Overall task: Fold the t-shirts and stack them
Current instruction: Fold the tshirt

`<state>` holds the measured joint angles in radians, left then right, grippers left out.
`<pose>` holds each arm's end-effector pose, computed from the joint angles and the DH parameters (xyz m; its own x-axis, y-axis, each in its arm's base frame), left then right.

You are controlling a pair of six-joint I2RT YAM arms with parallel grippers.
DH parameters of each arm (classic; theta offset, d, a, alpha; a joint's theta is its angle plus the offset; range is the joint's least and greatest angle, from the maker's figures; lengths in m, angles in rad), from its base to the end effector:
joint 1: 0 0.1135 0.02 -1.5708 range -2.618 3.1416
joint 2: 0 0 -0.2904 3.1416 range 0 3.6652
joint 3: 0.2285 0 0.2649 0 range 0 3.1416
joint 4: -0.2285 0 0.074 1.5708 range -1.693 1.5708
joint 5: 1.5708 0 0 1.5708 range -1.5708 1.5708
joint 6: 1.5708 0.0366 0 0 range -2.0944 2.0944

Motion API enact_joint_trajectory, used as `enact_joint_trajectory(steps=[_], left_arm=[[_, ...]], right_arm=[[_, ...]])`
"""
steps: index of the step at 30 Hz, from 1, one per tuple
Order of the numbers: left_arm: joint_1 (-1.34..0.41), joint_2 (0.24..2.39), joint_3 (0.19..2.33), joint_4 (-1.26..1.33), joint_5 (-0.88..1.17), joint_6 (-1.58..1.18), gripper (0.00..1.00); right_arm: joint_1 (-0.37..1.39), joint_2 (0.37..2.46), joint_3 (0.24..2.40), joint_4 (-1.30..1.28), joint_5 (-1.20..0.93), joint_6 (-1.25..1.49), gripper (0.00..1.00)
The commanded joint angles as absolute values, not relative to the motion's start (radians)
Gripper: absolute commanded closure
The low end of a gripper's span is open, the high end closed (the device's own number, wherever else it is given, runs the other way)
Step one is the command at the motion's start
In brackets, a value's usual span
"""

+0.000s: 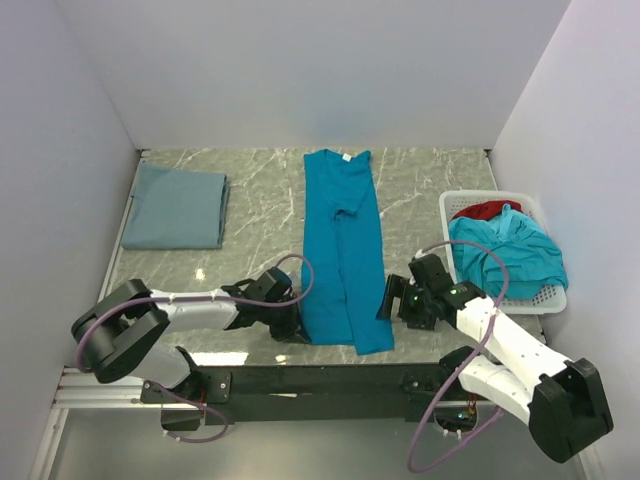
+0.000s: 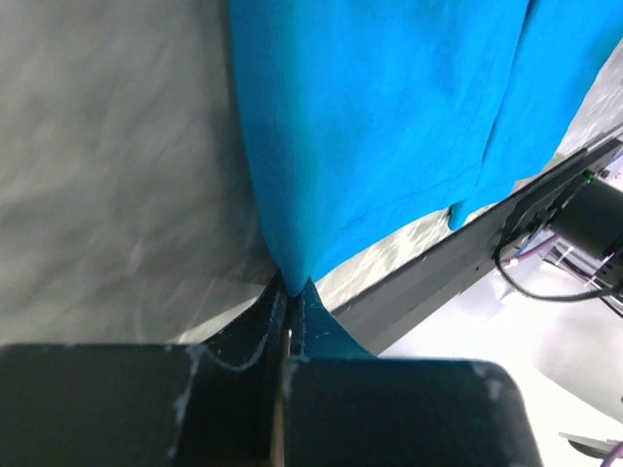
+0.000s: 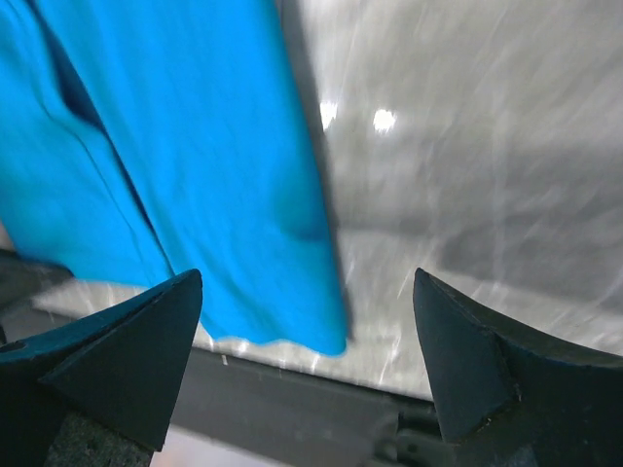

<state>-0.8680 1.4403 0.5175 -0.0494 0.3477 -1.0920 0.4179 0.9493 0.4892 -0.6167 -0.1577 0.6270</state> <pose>0.1501 -0.1964 0.1424 -0.9929 -0.1189 -0.0098 -0.0862 0.7719 -0.6298 0.1448 0.0706 0.1918 -0.9267 0.2225 -0.3028 0.0925 0.9161 0.3902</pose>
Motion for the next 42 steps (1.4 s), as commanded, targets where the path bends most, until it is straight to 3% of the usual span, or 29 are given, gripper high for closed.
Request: enact_joint_trajectory(steps=[1, 9, 16, 20, 22, 23, 25, 26, 28, 35, 42], left_arm=[[-0.884, 1.394, 0.453, -0.103, 0.308, -1.134, 0.99], [-0.894, 1.318, 0.399, -0.089, 0.290, -1.173, 0.99], [-0.900, 1.338, 0.379, -0.041, 0.305, -1.169, 0.99], [-0.908, 1.341, 0.387, -0.047, 0.302, -1.167, 0.99], [-0.911, 1.325, 0.390, -0.057, 0.290, -1.169, 0.99], [-0.910, 1.318, 0.387, -0.058, 0.284, -1.173, 0.99], [-0.911, 1.299, 0.387, -0.071, 0.272, -1.173, 0.99], [-0.913, 1.290, 0.385, -0.078, 0.267, -1.178, 0.99], [-0.914, 1.266, 0.382, -0.084, 0.261, -1.178, 0.99], [-0.917, 1.177, 0.429, -0.098, 0.229, -1.105, 0.98], [-0.911, 1.248, 0.618, -0.161, 0.174, -0.982, 0.98]], right_arm=[[0.489, 0.907, 0.472, -0.663, -0.235, 0.684, 0.06], [0.673, 0.876, 0.388, -0.687, -0.222, 0.804, 0.08], [0.683, 0.885, 0.370, -0.638, -0.201, 0.793, 0.24], [0.695, 0.888, 0.353, -0.624, -0.219, 0.805, 0.51], [0.696, 0.870, 0.344, -0.627, -0.224, 0.813, 0.57], [0.698, 0.862, 0.341, -0.627, -0.224, 0.815, 0.67], [0.698, 0.851, 0.330, -0.617, -0.235, 0.812, 0.78], [0.698, 0.850, 0.325, -0.608, -0.250, 0.807, 0.91], [0.701, 0.842, 0.307, -0.584, -0.279, 0.784, 0.99], [0.701, 0.773, 0.393, -0.603, -0.250, 0.769, 1.00], [0.699, 0.819, 0.596, -0.623, -0.078, 0.726, 1.00]])
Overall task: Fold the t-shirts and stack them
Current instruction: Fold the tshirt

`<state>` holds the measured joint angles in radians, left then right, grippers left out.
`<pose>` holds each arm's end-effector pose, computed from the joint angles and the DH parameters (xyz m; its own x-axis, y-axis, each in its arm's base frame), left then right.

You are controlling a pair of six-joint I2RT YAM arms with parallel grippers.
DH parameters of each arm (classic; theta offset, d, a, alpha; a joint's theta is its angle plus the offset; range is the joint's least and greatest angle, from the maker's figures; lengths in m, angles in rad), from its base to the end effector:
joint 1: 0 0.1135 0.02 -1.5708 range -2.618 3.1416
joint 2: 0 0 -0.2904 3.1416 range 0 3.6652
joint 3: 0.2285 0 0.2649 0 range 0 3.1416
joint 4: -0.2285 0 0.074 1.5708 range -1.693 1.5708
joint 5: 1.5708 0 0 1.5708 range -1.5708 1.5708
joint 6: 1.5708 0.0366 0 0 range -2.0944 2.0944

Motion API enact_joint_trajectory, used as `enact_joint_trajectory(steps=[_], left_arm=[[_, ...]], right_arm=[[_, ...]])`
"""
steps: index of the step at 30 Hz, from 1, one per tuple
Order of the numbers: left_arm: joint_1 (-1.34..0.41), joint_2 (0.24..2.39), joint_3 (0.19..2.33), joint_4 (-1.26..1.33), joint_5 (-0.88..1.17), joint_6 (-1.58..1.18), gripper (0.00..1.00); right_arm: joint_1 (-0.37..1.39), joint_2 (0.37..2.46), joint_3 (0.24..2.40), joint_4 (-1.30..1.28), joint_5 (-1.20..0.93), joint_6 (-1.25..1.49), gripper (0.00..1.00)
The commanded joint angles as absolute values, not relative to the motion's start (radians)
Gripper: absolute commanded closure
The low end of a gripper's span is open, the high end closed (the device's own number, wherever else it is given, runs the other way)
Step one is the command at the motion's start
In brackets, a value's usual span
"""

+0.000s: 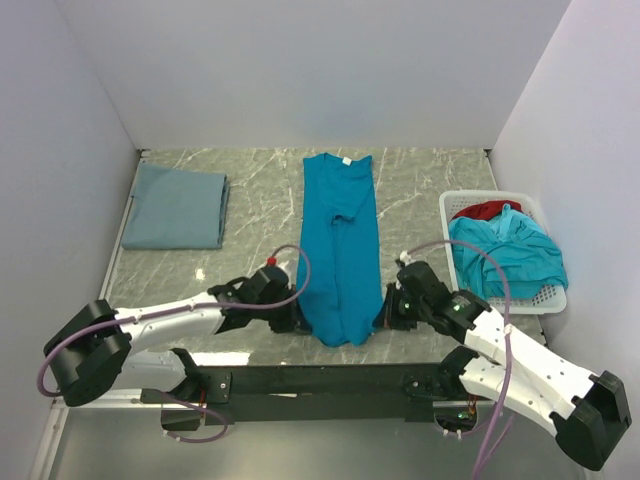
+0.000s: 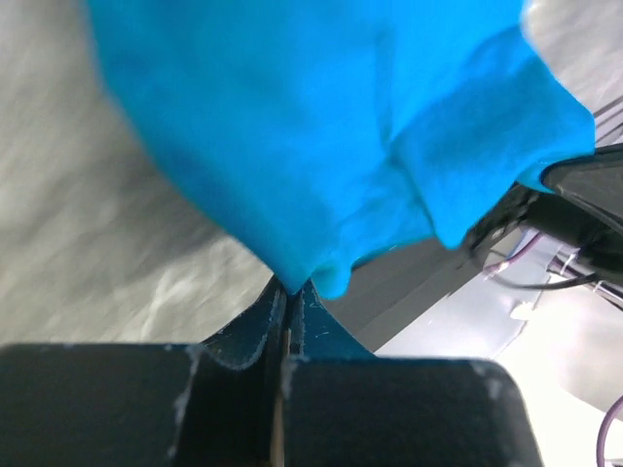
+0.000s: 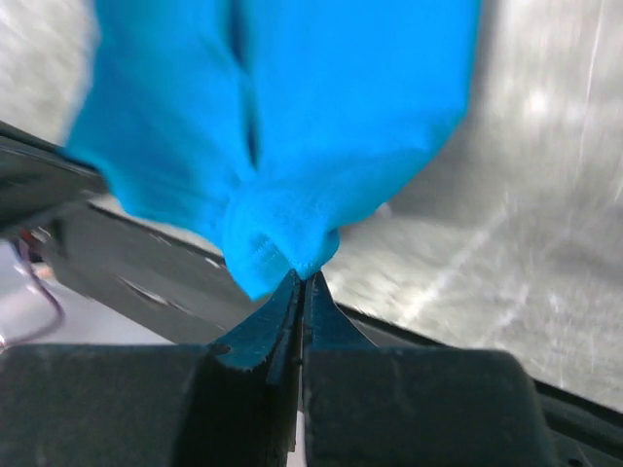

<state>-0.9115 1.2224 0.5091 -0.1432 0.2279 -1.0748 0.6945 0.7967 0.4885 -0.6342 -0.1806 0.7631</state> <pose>0.1326 -0.1845 0.1802 -0.9772 -0.1377 -0.1616 0.0026 0.7535 -0.6574 0.1078 0.0983 0.2111 -0.9404 0.1016 -0.3244 -0.0840 0.8553 0.5113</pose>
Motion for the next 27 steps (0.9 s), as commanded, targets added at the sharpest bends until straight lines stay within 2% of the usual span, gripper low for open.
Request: enact_joint_trajectory(steps=[1, 5, 12, 17, 27], left_arm=[[-0.899, 1.261, 0.647, -0.175, 0.143, -0.968, 0.99], [-0.836, 1.316, 0.762, -0.180, 0.140, -0.928, 0.98], [-0.698, 1.439, 0.890, -0.106, 0.189, -0.902, 0.98], [-0.654, 1.509, 1.025, -0.164, 0.129, -0.865, 0.99], [-0.563, 1.640, 1.172, -0.204, 0.144, -0.819, 0.99]], right_arm=[[0.699, 0.830, 0.618, -0.623, -0.028, 0.721, 1.00], [0.690, 0.877, 0.715, -0.592, 0.107, 0.712, 1.00], [0.637, 1.017, 0.850, -0.522, 0.192, 0.634, 1.00], [0.545, 1.087, 0.891, -0.450, 0.147, 0.592, 1.00], [0.437, 1.271, 1.002, -0.358, 0.054, 0.511, 1.00]])
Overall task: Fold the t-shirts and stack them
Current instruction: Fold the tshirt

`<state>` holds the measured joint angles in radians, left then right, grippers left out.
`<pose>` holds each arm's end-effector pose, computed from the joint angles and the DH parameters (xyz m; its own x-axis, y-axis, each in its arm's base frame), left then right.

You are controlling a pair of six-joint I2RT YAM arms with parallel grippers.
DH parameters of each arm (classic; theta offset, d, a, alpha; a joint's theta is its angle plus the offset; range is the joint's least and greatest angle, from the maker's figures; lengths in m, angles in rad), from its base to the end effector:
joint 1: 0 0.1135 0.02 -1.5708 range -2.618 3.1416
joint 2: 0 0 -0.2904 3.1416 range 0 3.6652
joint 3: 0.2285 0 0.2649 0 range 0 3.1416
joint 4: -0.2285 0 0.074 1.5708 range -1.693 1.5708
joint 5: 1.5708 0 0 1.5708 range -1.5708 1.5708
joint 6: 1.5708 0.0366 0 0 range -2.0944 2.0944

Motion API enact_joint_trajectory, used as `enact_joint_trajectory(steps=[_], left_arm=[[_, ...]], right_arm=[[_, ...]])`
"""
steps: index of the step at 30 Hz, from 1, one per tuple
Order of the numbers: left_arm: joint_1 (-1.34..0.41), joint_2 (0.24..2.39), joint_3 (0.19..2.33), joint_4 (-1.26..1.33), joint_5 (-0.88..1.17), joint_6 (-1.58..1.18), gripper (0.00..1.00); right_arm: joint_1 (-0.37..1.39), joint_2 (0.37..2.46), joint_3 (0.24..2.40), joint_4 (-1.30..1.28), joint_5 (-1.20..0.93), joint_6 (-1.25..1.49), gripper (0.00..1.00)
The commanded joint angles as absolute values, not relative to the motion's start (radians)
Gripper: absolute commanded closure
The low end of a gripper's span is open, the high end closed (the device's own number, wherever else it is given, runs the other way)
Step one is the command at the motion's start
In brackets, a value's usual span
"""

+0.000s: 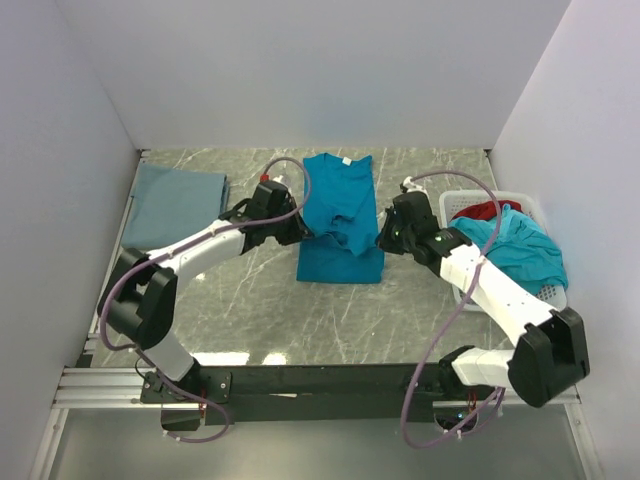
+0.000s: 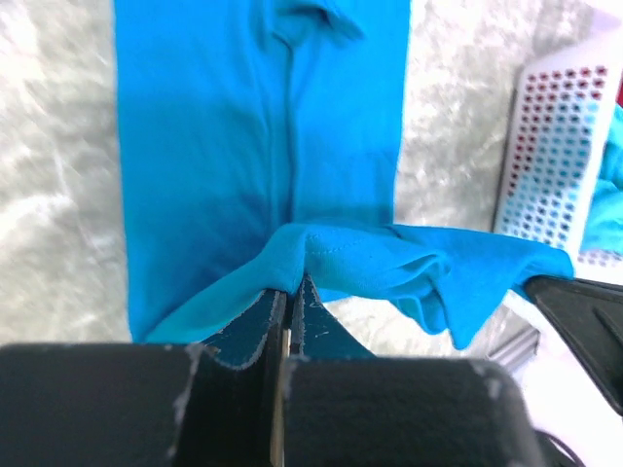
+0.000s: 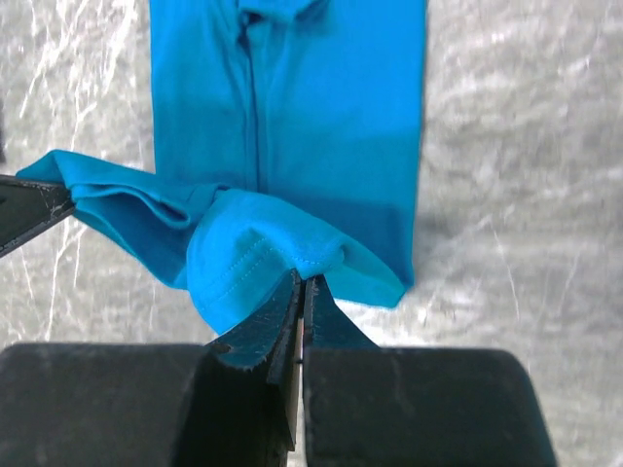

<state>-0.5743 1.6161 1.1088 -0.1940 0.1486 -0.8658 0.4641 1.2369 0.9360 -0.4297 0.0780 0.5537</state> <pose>0.3094 -0.2066 0.2596 -0.8326 -0.3584 -0.4223 -0.0029 0.7652 -0.6438 0.2439 0.1189 0.2950 -0.7149 0.2284 -0.6608 -0.0216 0.9375 0.3474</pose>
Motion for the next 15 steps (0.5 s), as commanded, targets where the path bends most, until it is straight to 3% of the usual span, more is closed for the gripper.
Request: enact_joint_trajectory(steps=[1, 15], left_arm=[[-0.554, 1.650, 1.193, -0.207, 0.146, -0.815, 0.99], [-0.508, 1.828, 1.341, -0.241, 0.135, -0.773, 0.95]], right_arm=[[0.433, 1.287, 1.011, -0.353, 0.052, 0.505, 1.00], [0.367, 1.575, 1.196, -0.337, 0.021, 0.499, 1.00]])
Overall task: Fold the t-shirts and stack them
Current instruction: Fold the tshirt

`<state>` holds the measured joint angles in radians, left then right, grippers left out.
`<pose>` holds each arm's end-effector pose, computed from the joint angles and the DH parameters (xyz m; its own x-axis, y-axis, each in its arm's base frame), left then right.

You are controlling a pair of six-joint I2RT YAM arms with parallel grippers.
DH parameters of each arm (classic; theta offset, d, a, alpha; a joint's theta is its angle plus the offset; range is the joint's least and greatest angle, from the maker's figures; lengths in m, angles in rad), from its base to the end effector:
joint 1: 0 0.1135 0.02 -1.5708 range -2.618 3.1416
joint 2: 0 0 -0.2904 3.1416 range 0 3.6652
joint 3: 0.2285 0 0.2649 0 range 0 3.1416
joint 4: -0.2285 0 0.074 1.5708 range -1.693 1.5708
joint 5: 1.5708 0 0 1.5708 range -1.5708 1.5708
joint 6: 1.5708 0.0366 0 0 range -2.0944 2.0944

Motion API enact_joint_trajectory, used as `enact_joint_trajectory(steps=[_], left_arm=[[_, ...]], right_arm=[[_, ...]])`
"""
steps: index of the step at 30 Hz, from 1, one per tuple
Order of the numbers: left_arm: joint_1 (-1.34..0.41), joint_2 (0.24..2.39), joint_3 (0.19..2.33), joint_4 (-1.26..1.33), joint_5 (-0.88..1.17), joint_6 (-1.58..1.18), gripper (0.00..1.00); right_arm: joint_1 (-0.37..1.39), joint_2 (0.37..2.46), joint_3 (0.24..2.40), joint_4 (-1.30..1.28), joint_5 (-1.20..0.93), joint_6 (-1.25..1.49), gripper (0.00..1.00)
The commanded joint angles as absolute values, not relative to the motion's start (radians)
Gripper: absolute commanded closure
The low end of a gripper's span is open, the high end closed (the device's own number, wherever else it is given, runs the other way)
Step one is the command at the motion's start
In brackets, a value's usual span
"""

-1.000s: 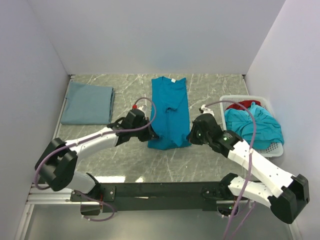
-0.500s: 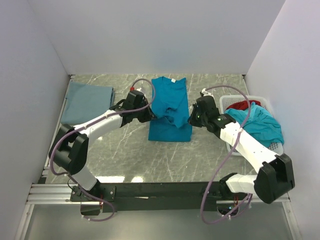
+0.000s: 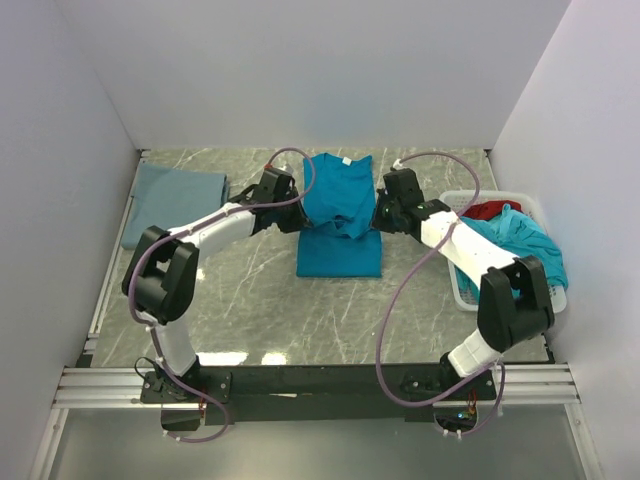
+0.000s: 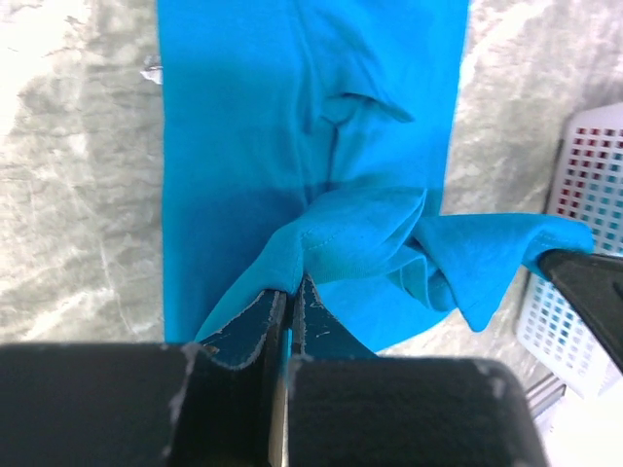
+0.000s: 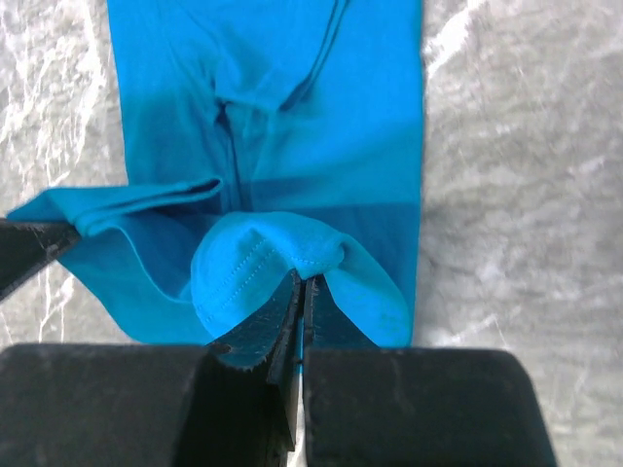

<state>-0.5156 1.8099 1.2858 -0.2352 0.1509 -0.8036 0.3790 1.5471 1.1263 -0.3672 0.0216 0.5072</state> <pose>0.3645 -0.2129 0.2426 -0.8349 -0.3448 -0.4290 -0.0269 0.8040 -0.5940 0.3265 0.1292 0.2748 -0.7485 0.2246 -0.6239 0.0090 0.9442 0.3292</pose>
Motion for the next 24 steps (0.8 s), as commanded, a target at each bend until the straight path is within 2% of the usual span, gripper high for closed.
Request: enact_joint_trajectory(steps=[1, 11, 15, 18, 21, 22, 24], left_arm=[[-0.502, 1.838, 1.353, -0.244, 0.133, -0.772, 0.95], [-0.457, 1.943, 1.407, -0.222, 0.209, -0.758, 0.92], [-0.454, 1.988, 1.422, -0.212, 0.244, -0.755, 0.86], [-0.449, 1.999, 1.419, -0.189, 0.256, -0.775, 0.76], [-0.448, 1.983, 1.408, -0.189, 0.215, -0.785, 0.65], [-0.448, 1.974, 1.414, -0.195, 0.201, -0.772, 0.62], [-0.446, 1.941, 1.430, -0.232, 0.167, -0.758, 0.44]], right_arm=[[0.365, 1.586, 1.203, -0.336, 0.023, 0.500, 1.00], [0.337, 1.716, 1.259, -0.338, 0.018, 0.522, 1.00], [0.328, 1.759, 1.276, -0.319, 0.003, 0.523, 1.00], [0.324, 1.796, 1.296, -0.322, 0.003, 0.522, 0.98], [0.316, 1.819, 1.316, -0.330, -0.028, 0.519, 0.76], [0.314, 1.818, 1.321, -0.333, -0.028, 0.518, 0.56], [0.316, 1.807, 1.327, -0.341, -0.029, 0.515, 0.43]])
